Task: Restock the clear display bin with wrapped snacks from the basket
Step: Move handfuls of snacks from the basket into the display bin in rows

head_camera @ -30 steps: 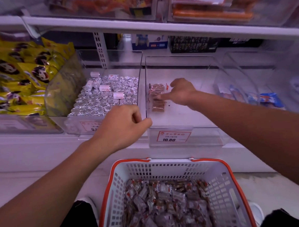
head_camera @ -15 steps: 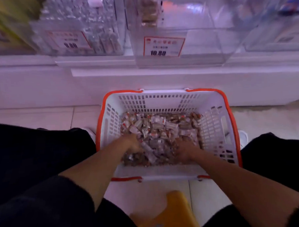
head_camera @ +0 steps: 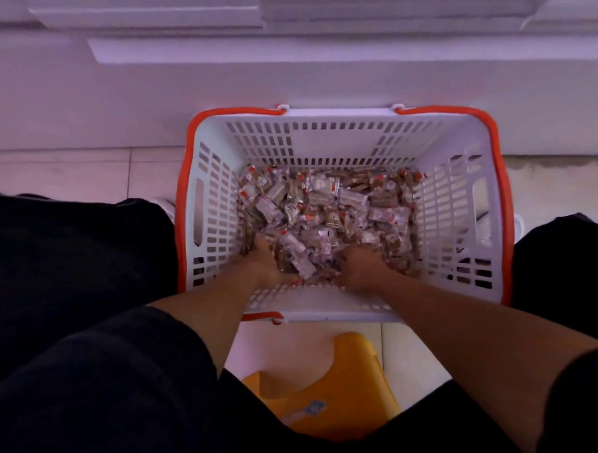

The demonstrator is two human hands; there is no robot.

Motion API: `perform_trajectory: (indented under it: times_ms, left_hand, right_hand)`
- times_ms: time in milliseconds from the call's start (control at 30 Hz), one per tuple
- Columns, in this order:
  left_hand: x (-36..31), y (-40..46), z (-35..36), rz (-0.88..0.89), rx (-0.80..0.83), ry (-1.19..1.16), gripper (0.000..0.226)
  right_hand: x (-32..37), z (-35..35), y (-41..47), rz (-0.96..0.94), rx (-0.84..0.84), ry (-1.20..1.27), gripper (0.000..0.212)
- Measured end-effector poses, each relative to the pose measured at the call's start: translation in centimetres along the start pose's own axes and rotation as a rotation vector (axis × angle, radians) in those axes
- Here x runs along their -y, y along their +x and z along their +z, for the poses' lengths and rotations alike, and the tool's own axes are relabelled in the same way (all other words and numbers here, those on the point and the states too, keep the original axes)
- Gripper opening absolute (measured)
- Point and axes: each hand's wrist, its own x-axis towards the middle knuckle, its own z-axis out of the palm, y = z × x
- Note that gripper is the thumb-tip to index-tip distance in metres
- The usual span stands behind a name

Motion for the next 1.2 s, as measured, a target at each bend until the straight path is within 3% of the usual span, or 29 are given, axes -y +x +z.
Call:
perform_trajectory:
  times_ms: [67, 133, 200, 267, 333, 500, 700, 767, 867, 1000, 1067, 1200]
  left_hand:
    - [-0.1, 0.0, 0.5, -0.005, -0.184, 0.074, 0.136]
    - [-0.4, 0.1, 0.7, -0.043, -0.332, 0.087, 0.147]
    - [-0.5, 0.6, 1.2, -0.048, -0.369, 0.168, 0.128]
    - [-0.5, 1.0, 1.4, -0.030, -0.434, 0.237, 0.083]
    - [-0.7, 1.2, 1.1, 0.011, -0.460, 0.217, 0.059]
    - [-1.4, 1.3, -0.1, 0.037, -0.329, 0.140, 0.060]
    - [-1.4, 1.1, -0.6, 0.078, -0.374, -0.068, 0.022]
    - [-1.5, 0.7, -0.7, 0.096, -0.358, -0.145, 0.022]
    - [-2.2, -0.6, -1.2, 0.131, -0.275, -0.277, 0.032]
    - [-3.3, -2.9, -1.9, 0.137, 0.082, -0.521, 0.010]
    - [-3.3, -3.5, -2.1, 0.153, 0.214, -0.546, 0.012]
    - [-2.9, -4.5, -2.0, 0.141, 0.303, -0.587, 0.017]
  right_hand:
    - [0.7, 0.7, 0.5, 0.051, 0.018, -0.038, 0.031]
    - [0.8, 1.2, 0.8, 0.122, -0.013, -0.042, 0.031]
    - [0.3, 1.4, 1.0, 0.170, -0.072, -0.059, 0.034]
    - [-0.4, 1.3, 1.1, 0.167, -0.089, -0.090, 0.037]
    - [-0.9, 0.8, 1.1, 0.130, -0.080, -0.072, 0.034]
    - [-1.5, -0.5, 0.8, 0.122, -0.013, 0.016, 0.022]
    - [-2.4, -1.8, 0.5, 0.245, -0.051, 0.068, 0.017]
    - [-2.6, -2.4, 0.3, 0.289, -0.083, 0.056, 0.018]
    - [-3.1, -2.9, -0.3, 0.311, -0.060, 0.033, 0.024]
    - [-3.9, -2.0, -1.1, 0.174, 0.047, 0.186, 0.032]
    - [-3.7, -1.7, -1.4, 0.084, 0.081, 0.181, 0.032]
    - [-3.0, -1.4, -0.9, 0.089, 0.136, 0.092, 0.042]
